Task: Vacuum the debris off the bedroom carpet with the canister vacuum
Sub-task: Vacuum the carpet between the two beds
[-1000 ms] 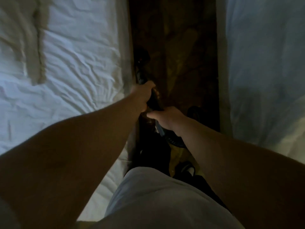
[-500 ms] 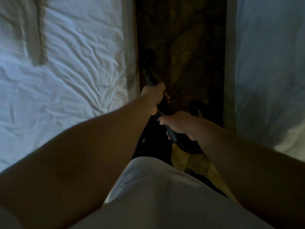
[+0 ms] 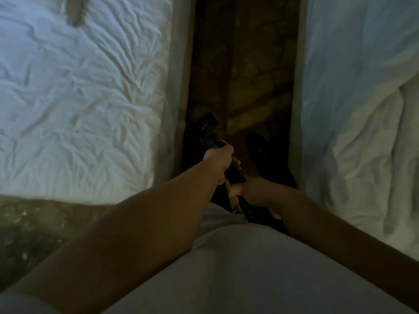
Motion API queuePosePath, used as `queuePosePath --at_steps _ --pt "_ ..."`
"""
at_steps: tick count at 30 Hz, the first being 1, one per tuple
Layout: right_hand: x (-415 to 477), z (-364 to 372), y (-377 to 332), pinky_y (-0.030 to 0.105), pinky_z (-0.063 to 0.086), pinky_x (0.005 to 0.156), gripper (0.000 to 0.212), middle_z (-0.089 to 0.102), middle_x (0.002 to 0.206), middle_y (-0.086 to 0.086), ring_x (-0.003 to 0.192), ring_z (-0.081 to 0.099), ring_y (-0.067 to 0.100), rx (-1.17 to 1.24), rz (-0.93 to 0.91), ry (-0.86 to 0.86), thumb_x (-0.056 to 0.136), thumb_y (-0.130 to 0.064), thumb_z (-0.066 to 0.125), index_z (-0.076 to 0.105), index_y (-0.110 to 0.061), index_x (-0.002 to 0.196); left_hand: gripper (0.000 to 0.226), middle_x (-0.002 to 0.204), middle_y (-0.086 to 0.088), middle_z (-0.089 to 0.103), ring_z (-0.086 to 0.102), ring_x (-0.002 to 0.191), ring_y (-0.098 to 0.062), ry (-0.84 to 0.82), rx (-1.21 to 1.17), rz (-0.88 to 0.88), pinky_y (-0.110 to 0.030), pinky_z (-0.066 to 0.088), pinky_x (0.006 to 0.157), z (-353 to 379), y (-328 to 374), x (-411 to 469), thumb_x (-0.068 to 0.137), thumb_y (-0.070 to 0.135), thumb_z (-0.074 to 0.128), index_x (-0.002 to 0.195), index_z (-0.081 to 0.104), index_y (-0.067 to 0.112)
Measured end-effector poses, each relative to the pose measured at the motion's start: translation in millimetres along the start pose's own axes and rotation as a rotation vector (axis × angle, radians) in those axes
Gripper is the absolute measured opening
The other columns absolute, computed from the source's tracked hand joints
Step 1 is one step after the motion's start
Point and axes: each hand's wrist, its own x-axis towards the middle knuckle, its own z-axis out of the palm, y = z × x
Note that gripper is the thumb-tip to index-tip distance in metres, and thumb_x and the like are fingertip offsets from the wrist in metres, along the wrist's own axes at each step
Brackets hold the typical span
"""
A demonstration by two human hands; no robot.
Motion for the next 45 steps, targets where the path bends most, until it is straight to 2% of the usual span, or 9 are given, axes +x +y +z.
queuePosePath --at_steps 5,11,14,18,21,25,30,37,45 --pt "-37 31 91 0.037 0.058 0.071 0.019 0.071 0.101 0.012 0.090 0.068 0.031 0.010 0.041 0.020 0.084 -0.030 0.077 0.075 -0.017 0.099 0.017 0.077 -0.010 0.067 0.067 0.074 -0.026 -0.032 -0.021 -0.036 -0.042 0.061 0.077 12 -97 -31 0.093 0.024 0.064 0.094 0.065 0.007" --pt "-84 60 160 0.044 0.059 0.086 0.018 0.073 0.101 0.018 0.092 0.071 0.035 0.044 0.066 0.034 0.092 -0.026 0.075 0.071 -0.010 0.097 0.014 0.073 -0.011 0.062 0.061 0.065 -0.025 -0.111 0.003 -0.051 -0.040 0.058 0.065 22 -174 -68 0.098 0.019 0.060 0.090 0.060 0.008" --pt "-100 79 191 0.041 0.059 0.076 0.021 0.072 0.092 0.016 0.079 0.069 0.031 0.029 0.078 0.047 0.093 -0.026 0.073 0.070 -0.008 0.102 0.015 0.075 -0.012 0.062 0.061 0.066 -0.025 -0.153 0.040 -0.050 -0.038 0.057 0.068 19 -209 -82 0.098 0.018 0.059 0.087 0.060 0.007" --pt "-114 119 233 0.034 0.056 0.059 0.023 0.070 0.087 0.016 0.066 0.067 0.030 0.043 0.128 0.040 0.094 -0.028 0.070 0.068 -0.009 0.107 0.015 0.079 -0.013 0.063 0.064 0.073 -0.029 -0.175 0.064 -0.057 -0.048 0.057 0.090 5 -263 -90 0.090 0.017 0.065 0.096 0.062 0.004" --pt "-120 158 265 0.037 0.057 0.058 0.031 0.069 0.083 0.019 0.062 0.067 0.032 0.123 0.127 0.067 0.092 -0.027 0.071 0.066 -0.003 0.112 0.023 0.079 -0.013 0.066 0.063 0.069 -0.026 -0.202 0.124 -0.059 -0.041 0.059 0.080 -10 -303 -95 0.089 0.020 0.064 0.107 0.062 0.005" --pt "-137 219 303 0.032 0.055 0.052 0.031 0.069 0.082 0.018 0.062 0.066 0.031 0.148 0.129 0.110 0.094 -0.025 0.069 0.065 -0.001 0.114 0.014 0.084 -0.011 0.062 0.062 0.073 -0.023 -0.244 0.170 -0.059 -0.040 0.059 0.080 -39 -358 -112 0.100 0.020 0.056 0.099 0.059 0.006" --pt "-165 267 344 0.034 0.059 0.056 0.025 0.071 0.079 0.016 0.059 0.069 0.027 0.096 0.127 0.146 0.094 -0.025 0.072 0.067 -0.005 0.107 0.016 0.083 -0.008 0.056 0.057 0.068 -0.019 -0.282 0.244 -0.128 -0.034 0.049 0.056 -64 -419 -142 0.103 0.021 0.053 0.095 0.056 0.008" --pt "-186 283 378 0.035 0.057 0.063 0.024 0.069 0.076 0.015 0.062 0.067 0.028 0.083 0.138 0.100 0.092 -0.023 0.074 0.067 -0.003 0.103 0.018 0.077 -0.008 0.061 0.059 0.071 -0.021 -0.282 0.234 -0.168 -0.036 0.051 0.070 -70 -462 -158 0.100 0.023 0.053 0.101 0.058 0.005" --pt "-206 252 433 0.035 0.055 0.068 0.015 0.065 0.081 0.012 0.073 0.066 0.030 -0.110 0.031 0.062 0.095 -0.025 0.072 0.063 -0.013 0.092 0.010 0.079 -0.008 0.059 0.058 0.069 -0.021 -0.200 0.055 -0.124 -0.036 0.049 0.061 -28 -517 -179 0.098 0.016 0.055 0.097 0.058 0.007"
